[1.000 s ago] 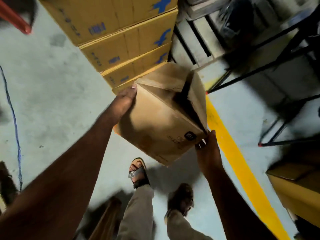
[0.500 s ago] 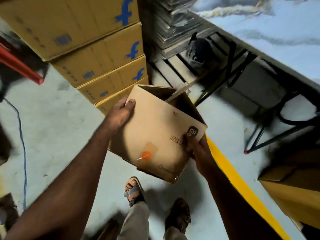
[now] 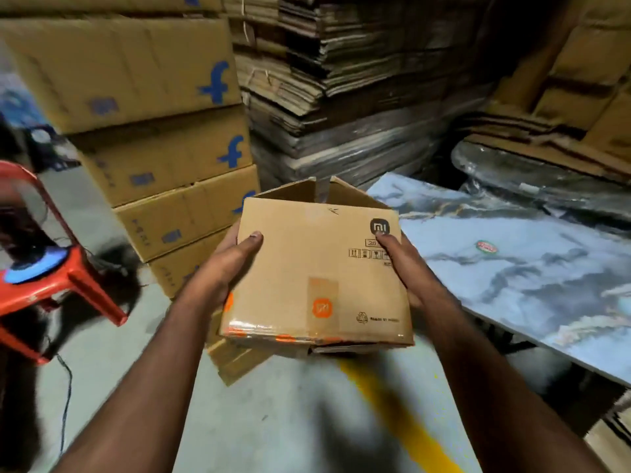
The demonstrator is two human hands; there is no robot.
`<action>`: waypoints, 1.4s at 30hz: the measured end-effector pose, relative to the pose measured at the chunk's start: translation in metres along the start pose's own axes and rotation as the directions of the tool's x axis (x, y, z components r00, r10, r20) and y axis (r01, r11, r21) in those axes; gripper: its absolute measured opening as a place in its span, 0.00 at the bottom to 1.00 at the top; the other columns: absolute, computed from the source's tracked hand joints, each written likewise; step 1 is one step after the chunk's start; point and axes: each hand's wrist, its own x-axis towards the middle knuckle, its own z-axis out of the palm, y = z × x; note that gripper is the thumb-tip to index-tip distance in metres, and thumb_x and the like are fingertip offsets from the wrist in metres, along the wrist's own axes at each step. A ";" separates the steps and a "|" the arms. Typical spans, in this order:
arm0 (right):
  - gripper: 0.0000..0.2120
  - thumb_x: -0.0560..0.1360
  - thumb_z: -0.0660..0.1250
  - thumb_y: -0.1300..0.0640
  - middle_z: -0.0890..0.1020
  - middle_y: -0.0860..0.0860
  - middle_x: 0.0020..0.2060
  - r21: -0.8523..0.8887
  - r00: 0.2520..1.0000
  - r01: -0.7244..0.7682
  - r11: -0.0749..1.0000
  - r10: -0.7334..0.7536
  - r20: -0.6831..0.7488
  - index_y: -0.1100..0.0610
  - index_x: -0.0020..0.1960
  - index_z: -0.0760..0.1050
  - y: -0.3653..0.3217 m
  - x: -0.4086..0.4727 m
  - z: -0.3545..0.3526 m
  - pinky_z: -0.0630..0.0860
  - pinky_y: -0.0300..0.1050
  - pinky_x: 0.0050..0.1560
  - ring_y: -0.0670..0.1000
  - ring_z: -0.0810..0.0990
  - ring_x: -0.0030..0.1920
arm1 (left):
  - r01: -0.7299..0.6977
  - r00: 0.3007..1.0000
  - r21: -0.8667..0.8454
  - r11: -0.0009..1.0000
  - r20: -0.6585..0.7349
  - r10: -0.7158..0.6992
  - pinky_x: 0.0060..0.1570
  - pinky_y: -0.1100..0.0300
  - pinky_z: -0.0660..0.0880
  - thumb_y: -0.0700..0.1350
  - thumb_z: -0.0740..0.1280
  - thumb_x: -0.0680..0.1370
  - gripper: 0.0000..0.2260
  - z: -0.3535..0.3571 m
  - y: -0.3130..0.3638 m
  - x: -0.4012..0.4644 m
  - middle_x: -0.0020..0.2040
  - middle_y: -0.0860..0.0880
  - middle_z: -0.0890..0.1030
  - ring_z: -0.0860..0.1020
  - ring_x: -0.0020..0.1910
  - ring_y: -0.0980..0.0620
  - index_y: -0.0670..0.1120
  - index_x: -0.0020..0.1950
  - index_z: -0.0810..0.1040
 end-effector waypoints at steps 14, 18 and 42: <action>0.19 0.80 0.64 0.44 0.85 0.57 0.52 -0.096 0.990 0.121 0.988 -0.113 0.079 0.56 0.62 0.79 -0.223 -0.035 -0.063 0.82 0.44 0.39 0.53 0.85 0.42 | -0.301 0.953 0.080 0.950 0.071 0.296 0.55 0.48 0.80 0.47 0.66 0.81 0.13 0.072 0.251 -0.068 0.57 0.46 0.82 0.82 0.55 0.46 0.52 0.65 0.72; 0.18 0.79 0.64 0.43 0.86 0.56 0.51 -0.072 0.981 0.190 0.979 -0.188 0.038 0.56 0.60 0.79 -0.250 -0.042 -0.077 0.82 0.43 0.36 0.52 0.85 0.40 | -0.378 0.925 0.104 0.920 0.089 0.370 0.47 0.53 0.81 0.48 0.65 0.81 0.13 0.092 0.282 -0.072 0.56 0.48 0.81 0.82 0.52 0.48 0.54 0.66 0.71; 0.22 0.76 0.71 0.50 0.85 0.45 0.48 -0.591 0.641 0.323 0.740 -0.630 -0.438 0.48 0.68 0.69 -0.250 0.066 -0.139 0.77 0.32 0.33 0.40 0.84 0.43 | -0.400 0.775 -0.401 0.824 0.332 0.538 0.58 0.53 0.76 0.48 0.64 0.77 0.31 0.220 0.189 0.252 0.67 0.55 0.77 0.78 0.62 0.52 0.55 0.80 0.58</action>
